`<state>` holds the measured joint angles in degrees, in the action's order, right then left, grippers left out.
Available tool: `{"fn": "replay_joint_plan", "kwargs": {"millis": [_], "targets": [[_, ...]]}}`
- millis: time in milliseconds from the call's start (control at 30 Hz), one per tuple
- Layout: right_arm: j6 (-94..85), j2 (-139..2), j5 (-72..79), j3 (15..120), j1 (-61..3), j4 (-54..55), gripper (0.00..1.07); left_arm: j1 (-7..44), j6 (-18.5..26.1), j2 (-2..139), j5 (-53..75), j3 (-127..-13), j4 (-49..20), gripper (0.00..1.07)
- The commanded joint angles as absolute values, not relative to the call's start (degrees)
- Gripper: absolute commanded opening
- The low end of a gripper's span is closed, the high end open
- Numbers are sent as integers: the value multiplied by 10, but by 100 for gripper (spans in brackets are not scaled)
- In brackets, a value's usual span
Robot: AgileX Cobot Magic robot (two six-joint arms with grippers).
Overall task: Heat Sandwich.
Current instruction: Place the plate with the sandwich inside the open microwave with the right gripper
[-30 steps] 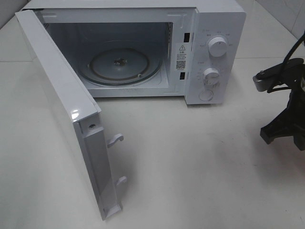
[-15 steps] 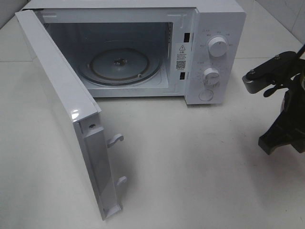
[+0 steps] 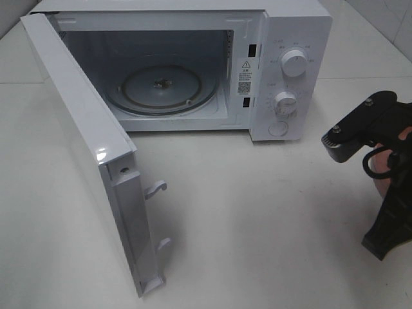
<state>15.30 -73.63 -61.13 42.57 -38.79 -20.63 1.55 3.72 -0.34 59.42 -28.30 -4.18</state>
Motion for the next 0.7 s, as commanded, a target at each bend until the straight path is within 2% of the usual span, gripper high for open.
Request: {"fn": "replay_joint_plan", "kwargs": {"millis": [33, 367, 700], "targets": [[154, -722, -626, 423, -403, -220, 0, 14, 38, -18, 589, -283, -42, 101], [108, -698, -647, 423, -458, -220, 0, 14, 38, -18, 589, -283, -42, 101], [13, -694, -641, 423, -470, -219, 0, 14, 38, -18, 589, -283, -42, 101]]}}
